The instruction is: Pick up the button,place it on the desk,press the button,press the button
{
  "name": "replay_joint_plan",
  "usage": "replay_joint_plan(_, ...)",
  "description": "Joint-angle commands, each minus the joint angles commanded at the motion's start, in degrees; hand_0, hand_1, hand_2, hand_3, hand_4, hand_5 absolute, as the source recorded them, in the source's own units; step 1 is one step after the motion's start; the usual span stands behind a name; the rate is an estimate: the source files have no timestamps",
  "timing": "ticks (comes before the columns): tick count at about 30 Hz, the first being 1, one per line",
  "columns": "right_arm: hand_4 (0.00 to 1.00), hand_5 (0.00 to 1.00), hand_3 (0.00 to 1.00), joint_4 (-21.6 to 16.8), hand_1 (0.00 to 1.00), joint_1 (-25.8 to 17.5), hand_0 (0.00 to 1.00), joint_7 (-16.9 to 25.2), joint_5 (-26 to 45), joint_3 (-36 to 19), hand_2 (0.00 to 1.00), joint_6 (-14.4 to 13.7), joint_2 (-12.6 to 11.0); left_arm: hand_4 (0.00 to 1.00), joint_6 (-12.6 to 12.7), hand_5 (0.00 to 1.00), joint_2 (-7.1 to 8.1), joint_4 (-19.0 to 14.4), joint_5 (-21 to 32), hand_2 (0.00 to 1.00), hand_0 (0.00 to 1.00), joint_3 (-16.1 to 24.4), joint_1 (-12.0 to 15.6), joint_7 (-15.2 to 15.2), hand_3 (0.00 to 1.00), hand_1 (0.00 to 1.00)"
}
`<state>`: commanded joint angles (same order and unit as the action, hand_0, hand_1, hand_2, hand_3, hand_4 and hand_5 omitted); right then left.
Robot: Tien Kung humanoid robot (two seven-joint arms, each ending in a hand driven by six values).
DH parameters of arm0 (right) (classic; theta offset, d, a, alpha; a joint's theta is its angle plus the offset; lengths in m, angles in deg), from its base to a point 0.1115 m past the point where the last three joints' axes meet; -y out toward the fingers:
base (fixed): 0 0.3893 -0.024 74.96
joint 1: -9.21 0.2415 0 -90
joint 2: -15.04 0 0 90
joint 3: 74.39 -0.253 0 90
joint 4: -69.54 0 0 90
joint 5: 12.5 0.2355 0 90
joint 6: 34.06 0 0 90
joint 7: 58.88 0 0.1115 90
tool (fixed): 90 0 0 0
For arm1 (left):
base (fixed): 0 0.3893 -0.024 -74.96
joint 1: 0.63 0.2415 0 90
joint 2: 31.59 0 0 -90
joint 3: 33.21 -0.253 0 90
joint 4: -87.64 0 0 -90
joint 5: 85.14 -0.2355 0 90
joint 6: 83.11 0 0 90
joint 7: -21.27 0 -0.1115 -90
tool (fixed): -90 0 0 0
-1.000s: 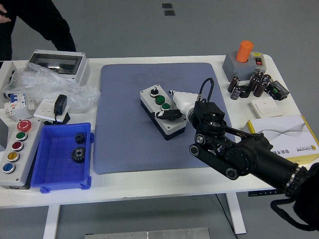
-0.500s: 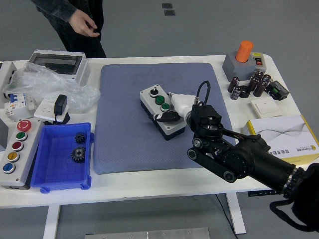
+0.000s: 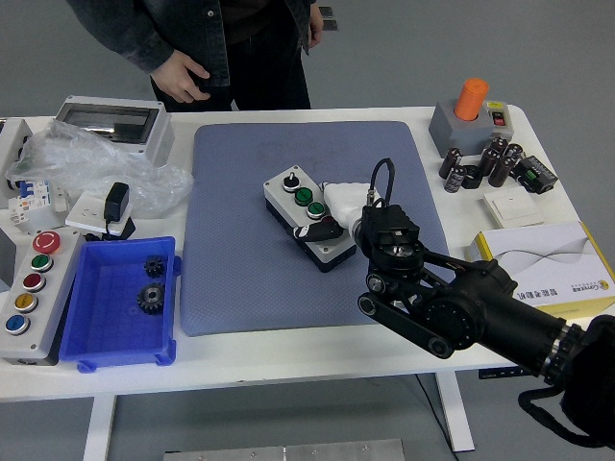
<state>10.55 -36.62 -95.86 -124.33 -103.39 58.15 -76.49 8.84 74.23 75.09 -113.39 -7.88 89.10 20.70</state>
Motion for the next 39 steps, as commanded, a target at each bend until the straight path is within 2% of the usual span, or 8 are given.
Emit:
replay_joint_plan(17,0.639,0.240,0.636,-2.7,0.400,0.6,0.157,0.0,-3.1,3.8,0.491,2.3,-1.4,0.553,0.2,0.205,0.01,0.0,0.3,0.588,0.594,0.2,0.4,-0.3,0.607,0.623)
replay_joint_plan(18,0.621,0.215,0.571,-2.9,0.347,0.7,0.074,0.0,-3.2,4.0,0.450,2.2,-1.5,0.552,0.2,0.200,0.00,0.0,0.4,0.589,0.593,0.2,0.5,-0.3,0.609,0.624)
replay_joint_plan(23,0.621,0.215,0.571,-4.0,0.347,1.2,0.074,0.0,-3.9,5.4,0.450,1.0,-2.6,0.552,0.2,0.200,-0.04,0.0,0.4,0.589,0.593,0.4,0.4,-0.4,0.609,0.624)
replay_joint_plan(24,0.577,0.144,0.561,-4.3,0.367,1.3,0.081,0.0,-3.9,5.8,0.447,0.7,-2.8,0.554,0.2,0.203,-0.03,0.0,0.4,0.590,0.593,0.4,0.4,-0.4,0.609,0.626)
replay_joint_plan(29,0.577,0.144,0.561,-5.5,0.367,2.3,0.081,0.0,-4.3,7.4,0.447,-1.3,-4.5,0.554,0.2,0.203,0.08,0.0,0.4,0.590,0.593,0.5,0.3,-0.5,0.609,0.626)
replay_joint_plan(30,0.560,0.066,0.553,-5.8,0.379,2.5,0.107,0.0,-4.4,7.9,0.446,-1.7,-4.9,0.556,0.2,0.206,0.11,0.0,0.4,0.589,0.592,0.5,0.3,-0.5,0.609,0.627)
replay_joint_plan(35,0.560,0.066,0.553,-7.3,0.379,4.2,0.107,0.0,-5.1,11.0,0.446,-3.3,-7.1,0.556,0.2,0.206,0.12,0.1,0.5,0.589,0.592,0.5,0.1,-0.6,0.609,0.627)
replay_joint_plan(39,0.492,0.002,0.507,-8.0,0.371,5.1,0.128,0.0,-4.6,13.2,0.437,-4.2,-8.6,0.559,0.2,0.213,0.11,0.1,0.5,0.590,0.587,0.6,0.0,-0.7,0.608,0.629)
